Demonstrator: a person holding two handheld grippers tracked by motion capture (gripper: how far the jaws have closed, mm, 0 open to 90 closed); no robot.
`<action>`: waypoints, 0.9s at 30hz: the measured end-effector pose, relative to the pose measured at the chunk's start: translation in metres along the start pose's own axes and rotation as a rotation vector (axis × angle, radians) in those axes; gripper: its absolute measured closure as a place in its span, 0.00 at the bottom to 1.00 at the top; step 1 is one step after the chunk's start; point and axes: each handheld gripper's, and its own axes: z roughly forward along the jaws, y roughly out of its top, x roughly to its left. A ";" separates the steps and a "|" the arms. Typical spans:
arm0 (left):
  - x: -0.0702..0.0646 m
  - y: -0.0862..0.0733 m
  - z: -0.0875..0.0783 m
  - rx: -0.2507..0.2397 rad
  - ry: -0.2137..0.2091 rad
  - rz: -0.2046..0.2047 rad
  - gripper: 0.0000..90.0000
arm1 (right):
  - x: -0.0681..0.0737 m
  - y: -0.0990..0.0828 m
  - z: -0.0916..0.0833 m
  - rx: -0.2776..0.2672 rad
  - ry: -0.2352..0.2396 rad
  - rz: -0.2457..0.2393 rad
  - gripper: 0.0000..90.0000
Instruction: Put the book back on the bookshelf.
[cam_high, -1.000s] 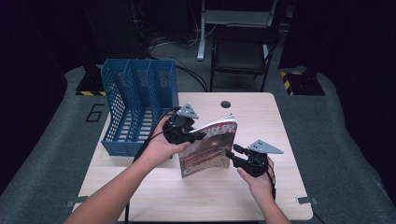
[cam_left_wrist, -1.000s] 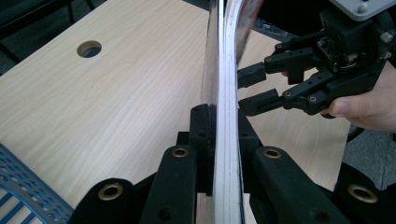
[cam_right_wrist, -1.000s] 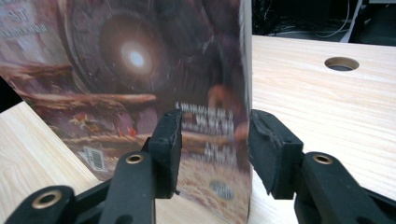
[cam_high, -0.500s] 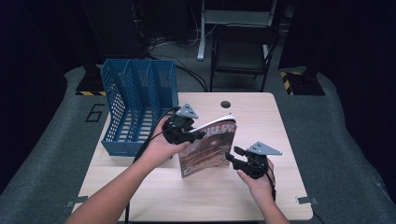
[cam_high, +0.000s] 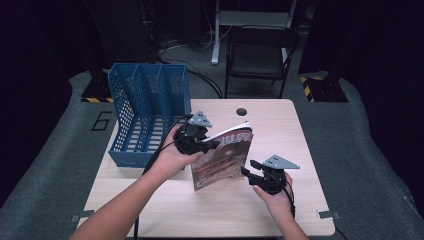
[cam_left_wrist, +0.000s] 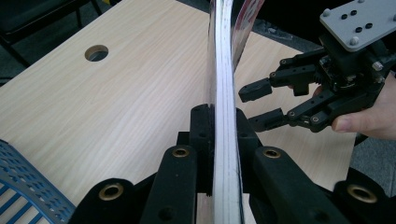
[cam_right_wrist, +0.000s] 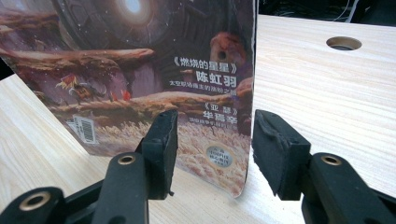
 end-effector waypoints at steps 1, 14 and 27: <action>-0.001 0.000 0.000 0.000 0.000 -0.001 0.93 | 0.001 -0.001 0.000 0.005 0.001 0.013 0.56; 0.001 -0.001 -0.004 -0.005 0.002 -0.005 0.93 | -0.001 -0.005 0.002 0.031 0.001 -0.005 0.56; 0.003 0.005 -0.009 0.005 0.018 -0.013 0.93 | -0.005 -0.007 0.002 0.027 0.005 0.026 0.56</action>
